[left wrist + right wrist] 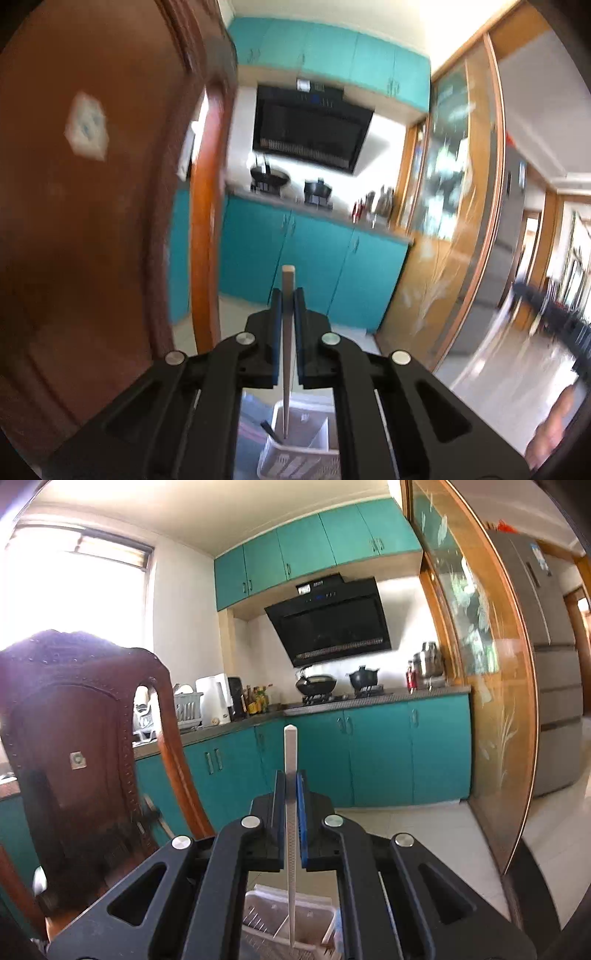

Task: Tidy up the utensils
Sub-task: 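Lower both held chopsticks into the white holder and open both tools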

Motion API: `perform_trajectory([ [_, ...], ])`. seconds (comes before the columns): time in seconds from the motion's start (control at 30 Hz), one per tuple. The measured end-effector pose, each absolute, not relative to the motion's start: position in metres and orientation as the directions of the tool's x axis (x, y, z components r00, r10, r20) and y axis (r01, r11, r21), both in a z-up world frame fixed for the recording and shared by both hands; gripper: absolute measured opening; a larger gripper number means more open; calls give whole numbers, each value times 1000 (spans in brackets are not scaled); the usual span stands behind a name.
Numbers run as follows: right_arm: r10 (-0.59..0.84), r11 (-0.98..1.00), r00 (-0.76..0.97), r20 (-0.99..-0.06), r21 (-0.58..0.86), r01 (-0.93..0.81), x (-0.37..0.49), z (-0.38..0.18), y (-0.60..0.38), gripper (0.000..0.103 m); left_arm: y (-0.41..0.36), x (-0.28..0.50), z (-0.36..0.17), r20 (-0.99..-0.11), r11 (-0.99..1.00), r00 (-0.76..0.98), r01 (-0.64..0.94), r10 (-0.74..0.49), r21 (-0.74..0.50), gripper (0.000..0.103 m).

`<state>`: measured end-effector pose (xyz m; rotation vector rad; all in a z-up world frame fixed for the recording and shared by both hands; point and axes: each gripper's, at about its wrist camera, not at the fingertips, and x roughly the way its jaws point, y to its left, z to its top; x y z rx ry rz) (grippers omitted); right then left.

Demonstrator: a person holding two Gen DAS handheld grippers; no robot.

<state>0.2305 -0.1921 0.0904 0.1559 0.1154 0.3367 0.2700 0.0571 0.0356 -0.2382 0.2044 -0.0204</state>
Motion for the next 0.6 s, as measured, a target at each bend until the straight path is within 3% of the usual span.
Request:
perform_trajectory([
  [0.1, 307, 945, 950, -63, 140, -296, 240, 85, -181, 7, 48, 287, 19, -263, 979, 963, -1, -54, -205, 7],
  [0.27, 289, 956, 948, -130, 80, -281, 251, 53, -168, 7, 49, 288, 9, -303, 982, 950, 12, -71, -191, 7],
  [0.47, 298, 954, 928, -224, 98, -283, 256, 17, -172, 7, 58, 273, 7, -294, 979, 953, 15, -76, -202, 10],
  [0.6, 297, 955, 927, -229, 94, -283, 248, 15, -177, 15, 60, 256, 9, -242, 978, 966, 37, -87, -204, 11],
])
